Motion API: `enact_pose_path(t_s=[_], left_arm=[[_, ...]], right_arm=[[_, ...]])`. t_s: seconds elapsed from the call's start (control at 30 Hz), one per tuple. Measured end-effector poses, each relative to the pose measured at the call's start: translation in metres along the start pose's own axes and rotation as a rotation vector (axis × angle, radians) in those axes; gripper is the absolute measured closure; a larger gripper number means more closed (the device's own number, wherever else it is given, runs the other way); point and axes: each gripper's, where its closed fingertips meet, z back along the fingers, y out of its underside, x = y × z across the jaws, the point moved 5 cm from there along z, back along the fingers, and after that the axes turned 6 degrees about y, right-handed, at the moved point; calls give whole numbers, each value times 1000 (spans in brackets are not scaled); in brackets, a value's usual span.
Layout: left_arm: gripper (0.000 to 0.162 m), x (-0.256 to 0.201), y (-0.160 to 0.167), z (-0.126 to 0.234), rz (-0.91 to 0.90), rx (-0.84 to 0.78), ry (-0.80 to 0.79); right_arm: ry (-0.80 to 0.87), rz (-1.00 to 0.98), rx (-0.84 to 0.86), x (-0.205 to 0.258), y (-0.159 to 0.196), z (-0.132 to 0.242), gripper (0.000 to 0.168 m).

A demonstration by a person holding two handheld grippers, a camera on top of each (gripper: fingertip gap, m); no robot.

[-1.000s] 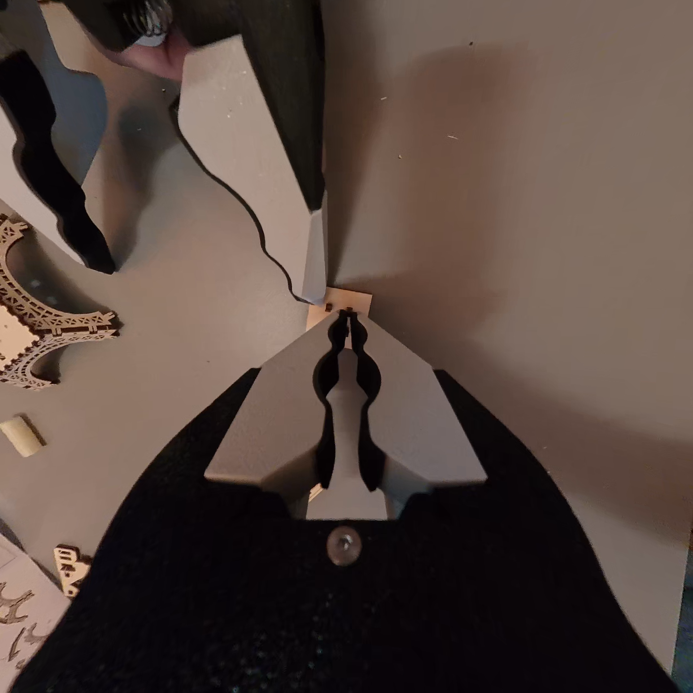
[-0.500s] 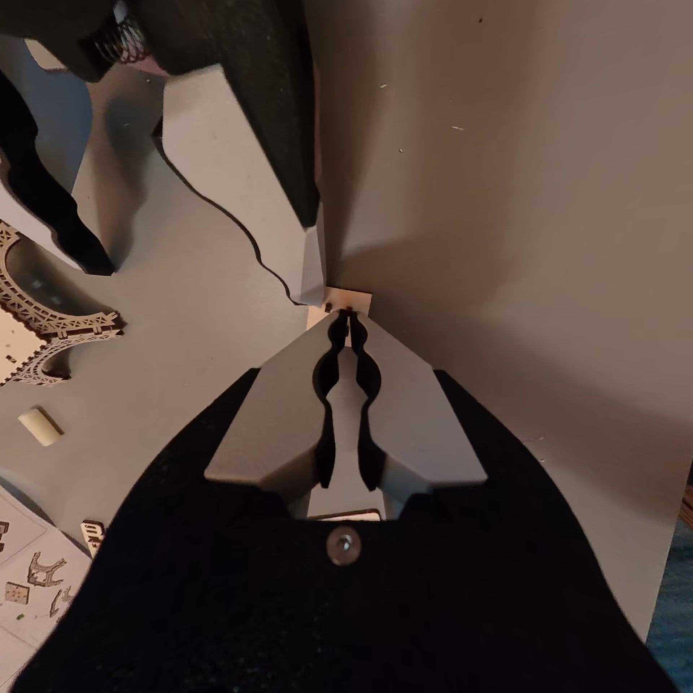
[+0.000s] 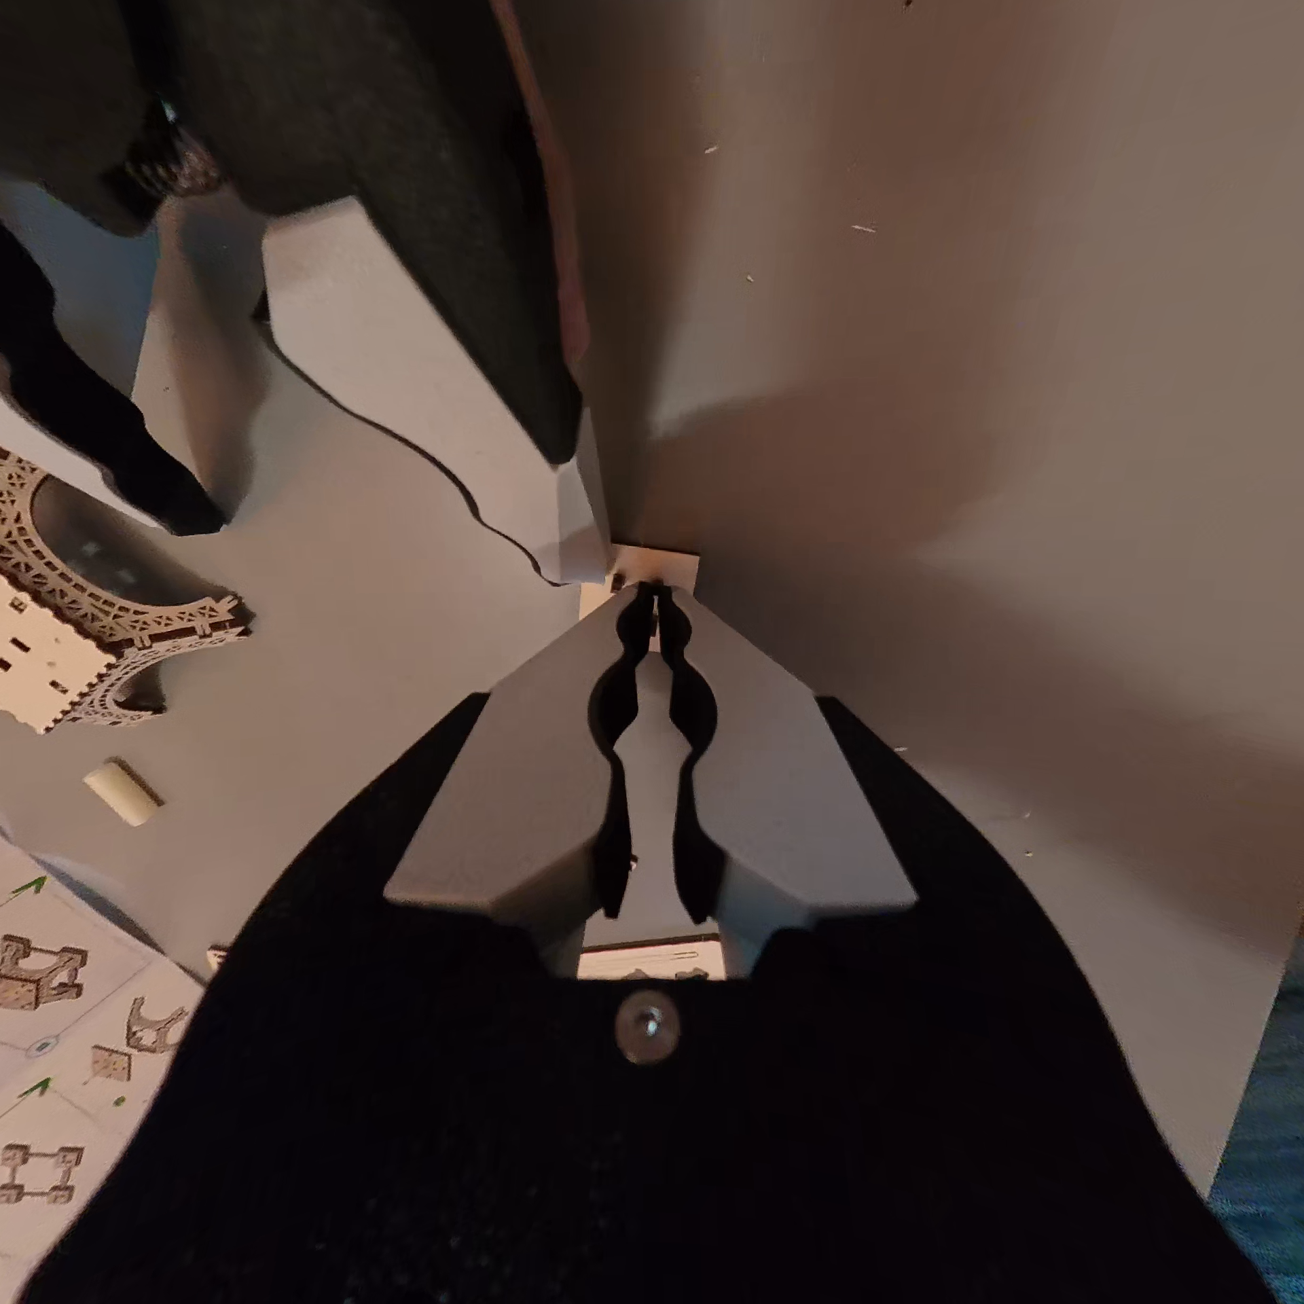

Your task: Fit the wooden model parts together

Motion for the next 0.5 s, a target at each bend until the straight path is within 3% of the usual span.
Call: enact_pose_path(t_s=[0.5], left_arm=[[162,1,3,0,39,-86,22]], right_arm=[[0,0,0,0,0,0,64]])
